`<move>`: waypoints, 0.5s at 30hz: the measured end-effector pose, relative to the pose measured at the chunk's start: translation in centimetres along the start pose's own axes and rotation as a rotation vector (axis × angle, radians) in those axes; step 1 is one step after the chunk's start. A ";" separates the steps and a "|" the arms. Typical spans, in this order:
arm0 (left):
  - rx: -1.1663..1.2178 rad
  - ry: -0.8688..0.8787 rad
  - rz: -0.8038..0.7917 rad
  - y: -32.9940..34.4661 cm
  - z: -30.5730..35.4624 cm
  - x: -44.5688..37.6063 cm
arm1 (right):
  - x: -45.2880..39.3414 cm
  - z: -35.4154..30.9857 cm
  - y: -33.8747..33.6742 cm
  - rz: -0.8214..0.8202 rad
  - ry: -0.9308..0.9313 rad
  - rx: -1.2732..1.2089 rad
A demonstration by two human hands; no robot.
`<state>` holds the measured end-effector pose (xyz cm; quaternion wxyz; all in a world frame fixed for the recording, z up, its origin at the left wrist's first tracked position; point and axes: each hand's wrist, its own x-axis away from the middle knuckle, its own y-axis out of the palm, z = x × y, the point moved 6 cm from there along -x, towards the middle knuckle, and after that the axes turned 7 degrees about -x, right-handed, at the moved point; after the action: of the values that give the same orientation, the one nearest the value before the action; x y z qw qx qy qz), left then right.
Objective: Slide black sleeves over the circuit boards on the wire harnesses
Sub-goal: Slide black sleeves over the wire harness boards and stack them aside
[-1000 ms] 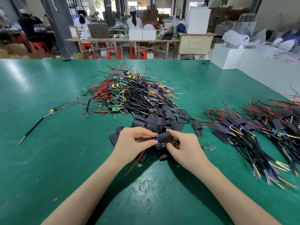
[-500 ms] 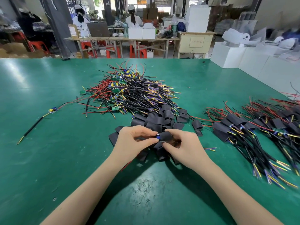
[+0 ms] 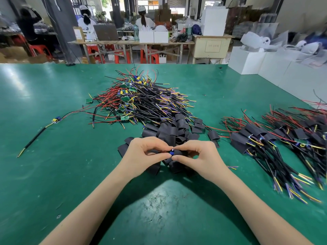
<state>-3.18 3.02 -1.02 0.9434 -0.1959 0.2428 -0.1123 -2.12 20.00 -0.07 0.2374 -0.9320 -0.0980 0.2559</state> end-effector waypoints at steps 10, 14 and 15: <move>0.092 -0.137 0.087 -0.8 -0.7 -0.2 | -0.1 1.4 -0.8 0.068 0.181 0.016; 0.104 -0.163 0.100 -0.6 -0.9 -0.2 | 0.1 0.6 -0.2 0.019 0.073 0.158; 0.101 -0.170 0.104 -0.5 -0.9 -0.1 | 0.1 0.6 -0.1 0.024 0.063 0.162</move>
<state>-3.79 2.28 -1.50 0.9739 -0.1439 0.1658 -0.0583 -2.36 20.34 -0.49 0.3116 -0.9185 -0.0583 0.2366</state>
